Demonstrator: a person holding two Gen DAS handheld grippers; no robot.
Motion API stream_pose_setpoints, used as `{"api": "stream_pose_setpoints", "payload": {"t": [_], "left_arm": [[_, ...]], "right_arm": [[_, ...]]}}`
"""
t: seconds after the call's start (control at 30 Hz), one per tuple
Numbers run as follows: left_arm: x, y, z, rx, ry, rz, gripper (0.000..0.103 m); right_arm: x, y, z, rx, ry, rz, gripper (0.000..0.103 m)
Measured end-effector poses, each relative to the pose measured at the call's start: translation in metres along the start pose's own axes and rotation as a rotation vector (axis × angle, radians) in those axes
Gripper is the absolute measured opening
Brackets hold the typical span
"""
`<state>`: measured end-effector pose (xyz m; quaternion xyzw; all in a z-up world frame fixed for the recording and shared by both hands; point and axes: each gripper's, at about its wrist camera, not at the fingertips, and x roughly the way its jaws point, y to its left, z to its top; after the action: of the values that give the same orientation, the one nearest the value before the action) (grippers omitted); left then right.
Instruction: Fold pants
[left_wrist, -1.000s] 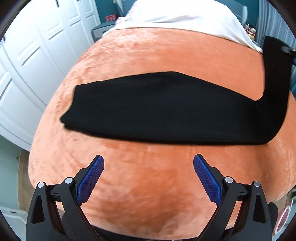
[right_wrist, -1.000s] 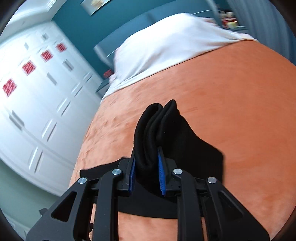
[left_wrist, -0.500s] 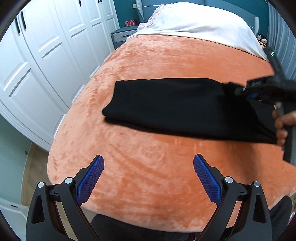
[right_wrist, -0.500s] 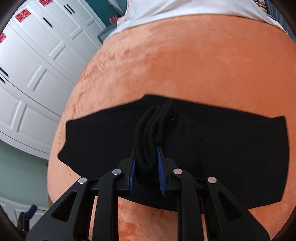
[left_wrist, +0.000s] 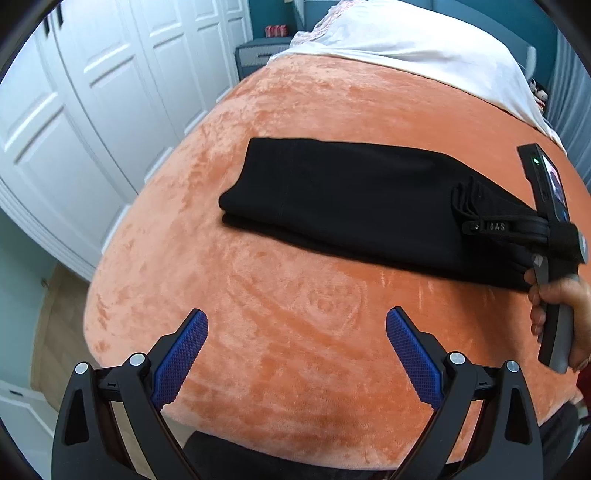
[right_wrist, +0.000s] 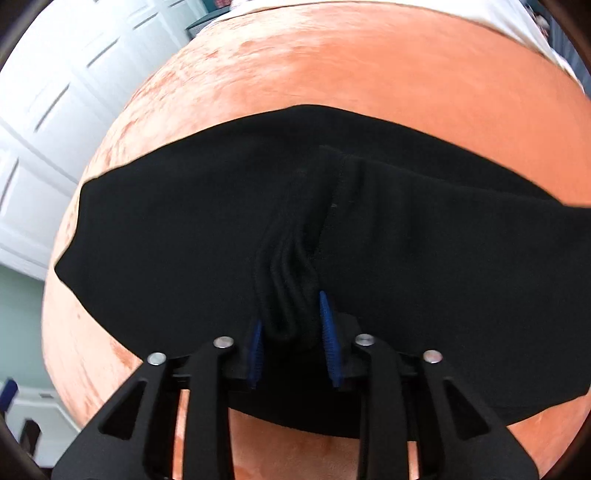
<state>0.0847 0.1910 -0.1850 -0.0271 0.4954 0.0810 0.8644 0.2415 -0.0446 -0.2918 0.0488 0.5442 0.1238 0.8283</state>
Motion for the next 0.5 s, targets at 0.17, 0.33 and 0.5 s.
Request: {"api": "stream_pose_setpoints", "payload": {"t": [0.17, 0.33, 0.5], "left_arm": [[0.02, 0.03, 0.006, -0.119, 0.07, -0.044, 0.096], [0.017, 0.05, 0.013, -0.139, 0.029, 0.03, 0.096], [0.019, 0.043, 0.018, -0.107, 0.023, 0.04, 0.096]], "right_arm": [[-0.022, 0.024, -0.01, -0.074, -0.049, -0.001, 0.055], [-0.025, 0.026, -0.019, -0.13, -0.073, -0.102, 0.06], [-0.012, 0.014, -0.018, -0.111, -0.028, -0.098, 0.054]]}}
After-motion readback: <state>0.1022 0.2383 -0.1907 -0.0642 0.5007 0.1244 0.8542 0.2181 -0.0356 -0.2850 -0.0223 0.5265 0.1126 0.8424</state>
